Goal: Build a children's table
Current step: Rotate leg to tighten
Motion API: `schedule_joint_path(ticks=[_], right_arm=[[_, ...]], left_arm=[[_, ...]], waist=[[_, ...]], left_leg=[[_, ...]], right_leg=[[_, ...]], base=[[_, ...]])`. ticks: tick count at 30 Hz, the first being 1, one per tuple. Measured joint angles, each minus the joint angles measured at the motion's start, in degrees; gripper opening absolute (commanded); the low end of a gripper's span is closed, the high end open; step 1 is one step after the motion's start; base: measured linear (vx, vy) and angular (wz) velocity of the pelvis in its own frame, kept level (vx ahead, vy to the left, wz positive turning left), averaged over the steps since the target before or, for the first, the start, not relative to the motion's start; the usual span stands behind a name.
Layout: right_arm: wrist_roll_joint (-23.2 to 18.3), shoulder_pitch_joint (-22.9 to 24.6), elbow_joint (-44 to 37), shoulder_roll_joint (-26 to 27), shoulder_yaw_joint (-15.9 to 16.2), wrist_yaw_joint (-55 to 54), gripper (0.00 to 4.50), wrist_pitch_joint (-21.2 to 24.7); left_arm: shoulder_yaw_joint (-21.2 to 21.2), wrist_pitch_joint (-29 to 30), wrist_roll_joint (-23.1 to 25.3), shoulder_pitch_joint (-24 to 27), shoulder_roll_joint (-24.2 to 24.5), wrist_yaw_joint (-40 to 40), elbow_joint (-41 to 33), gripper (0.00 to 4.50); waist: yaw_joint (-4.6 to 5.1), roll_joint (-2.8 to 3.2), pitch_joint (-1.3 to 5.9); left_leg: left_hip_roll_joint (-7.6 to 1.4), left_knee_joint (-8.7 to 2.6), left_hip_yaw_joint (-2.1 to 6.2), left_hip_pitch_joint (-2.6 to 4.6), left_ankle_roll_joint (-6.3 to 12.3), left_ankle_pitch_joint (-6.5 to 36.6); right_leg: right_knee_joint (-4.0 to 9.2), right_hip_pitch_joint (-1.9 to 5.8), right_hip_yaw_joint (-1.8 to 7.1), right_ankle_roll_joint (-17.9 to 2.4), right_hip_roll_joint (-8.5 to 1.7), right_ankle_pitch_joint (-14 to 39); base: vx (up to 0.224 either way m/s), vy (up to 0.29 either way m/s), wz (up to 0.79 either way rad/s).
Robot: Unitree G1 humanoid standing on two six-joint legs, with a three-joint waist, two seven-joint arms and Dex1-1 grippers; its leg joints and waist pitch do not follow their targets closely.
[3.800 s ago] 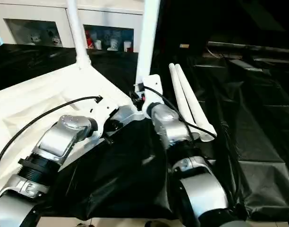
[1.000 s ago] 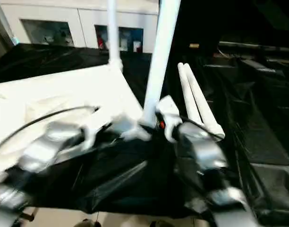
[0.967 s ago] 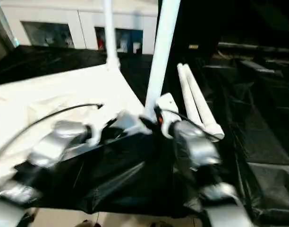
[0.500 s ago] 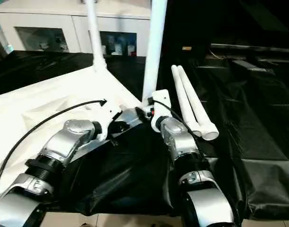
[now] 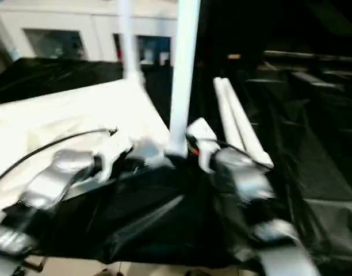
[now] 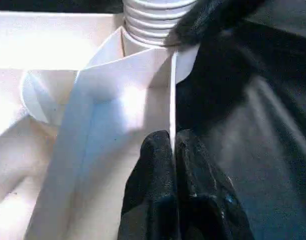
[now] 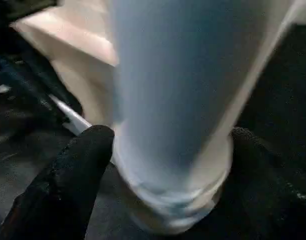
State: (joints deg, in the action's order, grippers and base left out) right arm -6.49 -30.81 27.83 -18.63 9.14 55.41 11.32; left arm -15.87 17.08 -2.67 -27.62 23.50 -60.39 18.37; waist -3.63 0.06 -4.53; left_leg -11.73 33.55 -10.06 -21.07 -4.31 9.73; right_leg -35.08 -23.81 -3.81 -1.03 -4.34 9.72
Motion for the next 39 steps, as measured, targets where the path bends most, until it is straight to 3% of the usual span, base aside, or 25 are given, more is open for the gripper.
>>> schedule_joint_path(ticks=[5,17,19,24,32,34,39], right_arm=[[-0.9,1.8,-3.1,-1.9,0.5,4.8,3.9,-0.1],[-1.9,2.0,-4.2,-2.3,1.7,6.9,2.85,1.2],[-1.8,2.1,-4.1,-1.7,1.7,5.7,2.76,1.6],[0.6,-0.2,1.9,4.2,-1.6,-10.0,2.72,1.2],[0.7,-7.1,13.3,14.2,-8.1,-34.7,2.72,2.3],[0.7,-7.8,14.8,15.1,-9.1,-35.8,3.28,1.7],[0.3,-8.0,16.4,15.6,-9.8,-34.7,3.77,1.6]], left_arm=[[-0.2,0.0,-1.0,1.4,2.2,-4.1,-1.9,0.0],[-0.2,0.0,-2.0,1.7,3.2,-5.5,-2.0,0.0],[-0.2,0.0,-2.0,1.7,2.8,-5.0,-1.9,0.0],[0.4,0.9,0.9,-1.9,-1.9,4.4,3.4,0.0],[1.1,4.0,2.9,-9.0,-11.5,18.2,13.6,0.0],[1.3,4.0,3.0,-9.3,-12.1,18.8,14.2,0.0],[1.9,3.9,3.0,-9.4,-12.1,18.5,14.3,0.0]], waist=[[-0.13,-0.01,0.0],[-0.08,-0.01,0.0],[0.01,-0.01,0.0],[0.37,0.0,0.04],[0.63,0.1,0.1],[0.61,0.12,0.13],[0.54,0.22,0.19]], left_leg=[[-0.01,0.19,0.01,0.03,0.0,0.0],[-0.01,0.2,0.02,0.01,0.0,0.0],[-0.01,0.21,0.02,0.01,0.0,0.0],[0.0,0.39,0.01,0.21,-0.01,0.0],[0.05,0.39,0.01,0.7,-0.01,0.0],[0.06,0.39,0.01,0.73,-0.01,0.0],[0.05,0.3,0.01,0.68,-0.01,0.0]], right_leg=[[-0.04,0.1,0.05,0.0,0.0,0.0],[-0.11,0.08,0.04,0.0,0.0,0.0],[-0.12,0.09,0.04,0.0,0.0,0.0],[-0.12,0.28,0.1,0.1,-0.01,0.0],[0.09,0.71,0.1,0.2,-0.05,0.1],[0.09,0.74,0.1,0.2,-0.05,0.1],[0.09,0.7,0.09,0.2,-0.05,0.1]], base=[[0.0,0.0,0.0],[0.0,0.0,0.0],[0.0,0.0,0.0],[0.0,0.0,0.0],[0.0,0.0,0.0],[0.0,0.0,0.0],[0.0,0.0,0.0]])
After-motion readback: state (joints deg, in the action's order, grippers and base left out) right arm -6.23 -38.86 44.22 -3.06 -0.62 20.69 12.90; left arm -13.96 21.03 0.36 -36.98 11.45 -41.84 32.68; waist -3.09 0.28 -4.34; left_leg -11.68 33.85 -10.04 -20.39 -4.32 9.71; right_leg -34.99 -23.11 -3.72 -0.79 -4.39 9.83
